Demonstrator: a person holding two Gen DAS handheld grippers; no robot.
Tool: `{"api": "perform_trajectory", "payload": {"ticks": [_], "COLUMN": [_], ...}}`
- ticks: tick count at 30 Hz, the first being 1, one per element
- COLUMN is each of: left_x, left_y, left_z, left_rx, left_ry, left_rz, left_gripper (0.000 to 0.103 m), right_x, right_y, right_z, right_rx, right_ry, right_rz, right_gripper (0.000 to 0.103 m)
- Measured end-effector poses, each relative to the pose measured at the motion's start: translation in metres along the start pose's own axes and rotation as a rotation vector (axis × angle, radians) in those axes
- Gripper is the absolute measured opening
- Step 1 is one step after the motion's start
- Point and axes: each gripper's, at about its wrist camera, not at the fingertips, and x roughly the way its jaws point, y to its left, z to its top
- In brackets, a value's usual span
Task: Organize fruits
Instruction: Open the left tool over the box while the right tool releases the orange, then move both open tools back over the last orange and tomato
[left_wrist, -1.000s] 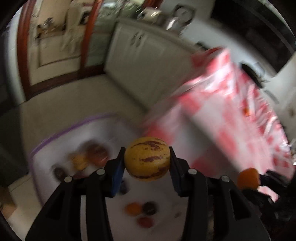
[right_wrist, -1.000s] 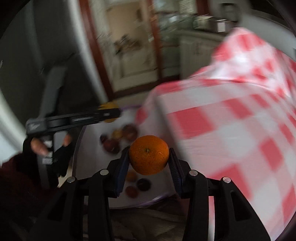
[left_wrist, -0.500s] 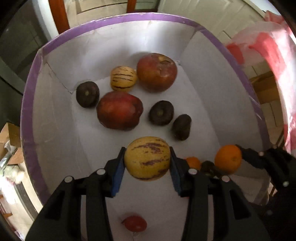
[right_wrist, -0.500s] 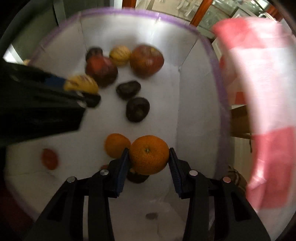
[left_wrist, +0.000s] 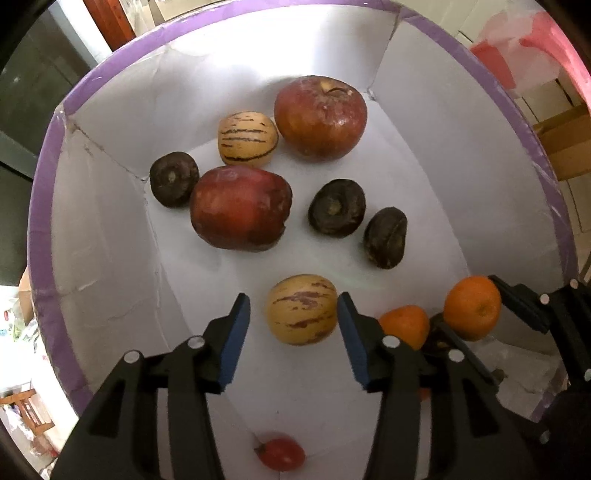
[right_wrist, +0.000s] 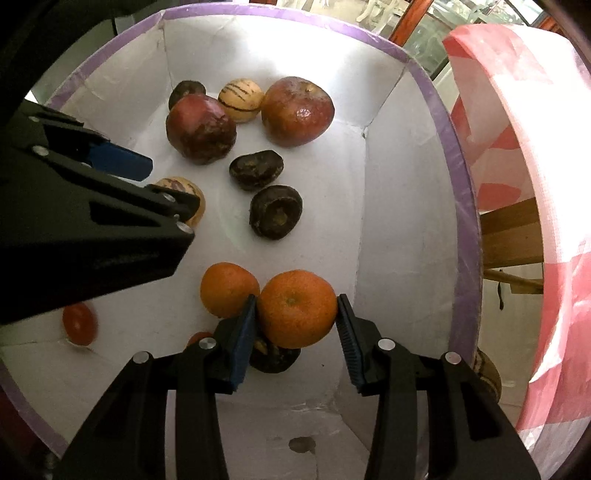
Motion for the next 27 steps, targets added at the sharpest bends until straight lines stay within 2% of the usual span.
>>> {"api": "perform_trajectory", "payload": {"ticks": [4, 6, 7, 11, 15, 17, 19, 21, 24, 27], "left_x": [0.002, 0.000, 0.001, -0.005, -0.014, -0.023, -0.034, -0.052, -0.081, -0.116], "left_y": [-0.001, 0.003, 0.015, 0.017, 0.022, 0.026, 0.027, 0.025, 0.019, 0.006], "left_z": [0.003, 0.003, 0.002, 0.005, 0.007, 0.009, 0.010, 0.010, 0.012, 0.010], "left_rx": [-0.020, -0.031, -0.035, -0.053, -0.076, -0.103, -0.125, -0.137, -0.149, -0.169], "left_ry": [0.008, -0.002, -0.011, -0.037, -0.064, -0.108, -0.155, -0.226, -0.349, -0.491], "left_rz": [0.024, 0.034, 0.037, 0.047, 0.046, 0.027, 0.007, -0.005, -0.001, 0.005], "left_gripper": [0.067, 0.073, 0.076, 0.078, 0.078, 0.079, 0.081, 0.081, 0.083, 0.089], "right_x": [-0.008, -0.014, -0.020, -0.046, -0.076, -0.095, -0.121, -0.146, -0.195, -0.236], "right_y": [0.001, 0.004, 0.005, 0.001, -0.002, -0.006, -0.016, -0.026, -0.049, -0.075], "right_z": [0.000, -0.002, -0.005, -0.012, -0.019, -0.020, -0.021, -0.027, -0.041, -0.063], "right_rx": [-0.010, -0.020, -0.023, -0.012, 0.007, 0.025, 0.071, 0.118, 0.217, 0.324], "right_ry": [-0.029, -0.047, -0.066, -0.127, -0.215, -0.276, -0.379, -0.469, -0.643, -0.764], "right_rz": [0.004, -0.014, -0.028, -0.010, -0.001, 0.005, 0.029, 0.050, 0.068, 0.044], "right_gripper": [0.055, 0.069, 0.070, 0.076, 0.077, 0.077, 0.077, 0.083, 0.087, 0.087]}}
